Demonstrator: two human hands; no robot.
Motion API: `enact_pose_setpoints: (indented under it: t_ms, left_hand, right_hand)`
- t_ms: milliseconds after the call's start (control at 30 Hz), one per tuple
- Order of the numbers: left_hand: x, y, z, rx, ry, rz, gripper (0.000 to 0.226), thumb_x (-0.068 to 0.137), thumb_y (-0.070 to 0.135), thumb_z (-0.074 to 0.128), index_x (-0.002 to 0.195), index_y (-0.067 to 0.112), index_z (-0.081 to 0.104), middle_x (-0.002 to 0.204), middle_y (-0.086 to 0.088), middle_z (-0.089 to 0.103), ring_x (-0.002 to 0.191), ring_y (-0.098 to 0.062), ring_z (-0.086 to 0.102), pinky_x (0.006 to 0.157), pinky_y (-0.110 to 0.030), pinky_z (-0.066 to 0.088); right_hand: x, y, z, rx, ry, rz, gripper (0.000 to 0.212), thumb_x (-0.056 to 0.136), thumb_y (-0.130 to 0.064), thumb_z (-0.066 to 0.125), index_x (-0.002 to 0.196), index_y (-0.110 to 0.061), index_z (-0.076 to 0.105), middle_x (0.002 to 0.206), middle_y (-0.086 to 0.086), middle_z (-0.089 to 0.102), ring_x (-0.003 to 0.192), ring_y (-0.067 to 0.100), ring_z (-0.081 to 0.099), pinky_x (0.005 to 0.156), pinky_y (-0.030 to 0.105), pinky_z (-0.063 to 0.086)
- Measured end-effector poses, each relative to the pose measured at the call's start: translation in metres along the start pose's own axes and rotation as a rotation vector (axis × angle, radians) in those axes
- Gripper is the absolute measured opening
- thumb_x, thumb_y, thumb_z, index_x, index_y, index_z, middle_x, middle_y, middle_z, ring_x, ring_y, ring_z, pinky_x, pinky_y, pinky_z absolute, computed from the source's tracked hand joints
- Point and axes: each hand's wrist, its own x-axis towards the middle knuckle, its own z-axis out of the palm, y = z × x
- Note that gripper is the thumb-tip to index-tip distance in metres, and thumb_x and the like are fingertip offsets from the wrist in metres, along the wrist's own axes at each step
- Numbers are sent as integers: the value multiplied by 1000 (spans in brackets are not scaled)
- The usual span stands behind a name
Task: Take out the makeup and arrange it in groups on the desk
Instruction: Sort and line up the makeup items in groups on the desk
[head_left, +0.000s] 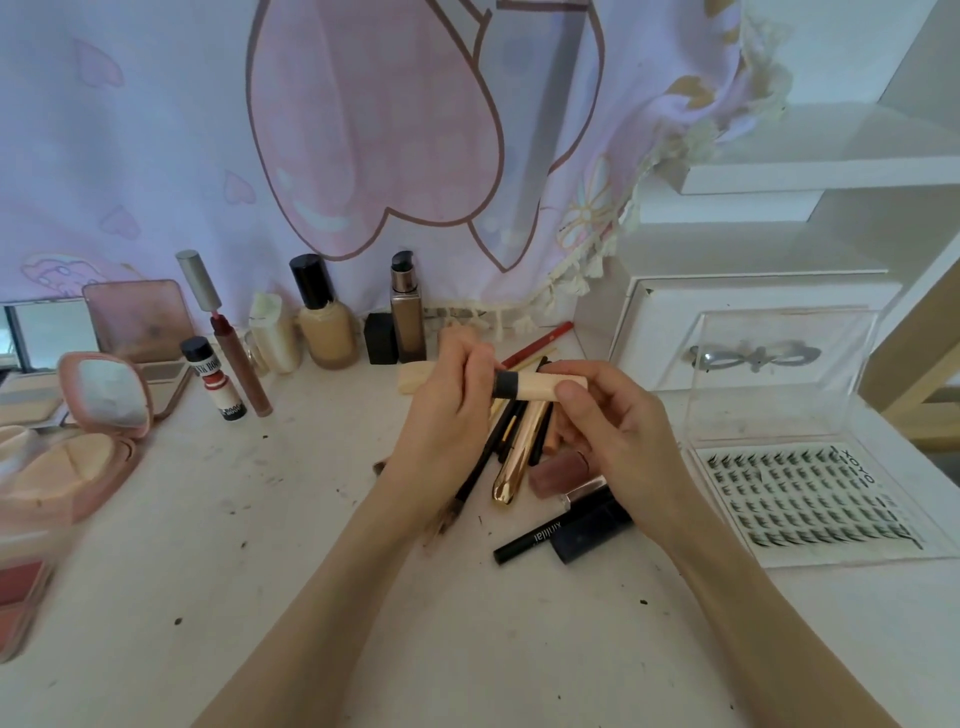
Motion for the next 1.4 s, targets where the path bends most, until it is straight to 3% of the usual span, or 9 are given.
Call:
enact_pose_setpoints:
  t_ms: [133, 200, 267, 400, 500, 600, 700, 1100, 1400]
  left_hand:
    - [-2, -6, -7, 296, -45, 12, 32, 94, 42, 34, 85, 20, 56, 66, 0, 53, 53, -8, 44, 55, -25, 38]
    - [-4, -5, -8, 279, -135, 161, 13, 90, 31, 50, 103, 31, 48, 90, -3, 55, 71, -8, 52, 64, -19, 42]
    - [-3, -9, -9, 229, -218, 267, 29, 87, 17, 60, 109, 30, 44, 99, 2, 51, 82, -9, 54, 73, -16, 44]
    - [-3, -7, -11, 271, -127, 237, 7, 94, 18, 49, 98, 13, 51, 76, 1, 51, 65, -2, 48, 60, -11, 39]
    - [-1, -6, -13, 230, 1, 98, 33, 95, 37, 37, 77, 15, 55, 61, -1, 48, 50, -4, 40, 49, -13, 33]
    - [1, -3, -21, 199, -20, 127, 10, 91, 38, 45, 88, 32, 53, 75, 10, 54, 61, -1, 49, 59, -10, 41]
    - [2, -5, -30, 123, -221, 174, 33, 86, 22, 61, 110, 37, 45, 101, 10, 56, 85, -6, 58, 73, -21, 51]
    - [3, -3, -26, 158, -43, 82, 17, 98, 22, 36, 86, 27, 48, 63, 3, 49, 48, -1, 45, 48, -11, 39]
    - [2, -1, -33, 47, -63, 119, 16, 88, 18, 55, 97, 32, 53, 81, 6, 59, 62, 4, 52, 60, -13, 44]
  right_hand:
    - [1, -4, 0, 97, 50, 63, 10, 90, -9, 55, 94, -13, 64, 60, 0, 53, 55, 12, 50, 53, 22, 48]
    - [2, -5, -3, 195, 92, 132, 11, 90, -13, 55, 85, -6, 61, 52, 0, 50, 44, 8, 46, 43, 16, 40]
    - [3, -6, -6, 275, 107, 189, 23, 91, -21, 53, 77, -4, 57, 50, 2, 45, 38, 8, 42, 41, 16, 35]
    - [4, -2, -6, 312, 24, 170, 23, 87, -25, 54, 86, -3, 61, 56, 3, 50, 46, 15, 41, 53, 26, 44]
    - [4, 3, -4, 241, -38, 128, 13, 89, -10, 54, 99, -8, 63, 70, 2, 61, 64, 24, 46, 64, 35, 43]
    - [3, 3, -4, 227, -46, 152, 13, 91, -7, 54, 98, -10, 64, 73, 5, 62, 66, 25, 48, 60, 29, 45]
    - [3, 1, -5, 262, -14, 200, 25, 87, -26, 56, 93, -3, 64, 65, 10, 60, 52, 19, 46, 46, 19, 39]
    - [2, 2, -2, 177, -65, 208, 17, 88, -5, 57, 100, -14, 66, 77, 7, 63, 66, 23, 51, 51, 21, 46]
    - [1, -1, -2, 218, -52, 213, 12, 89, -4, 56, 98, -10, 62, 74, 3, 68, 57, 15, 53, 48, 19, 45]
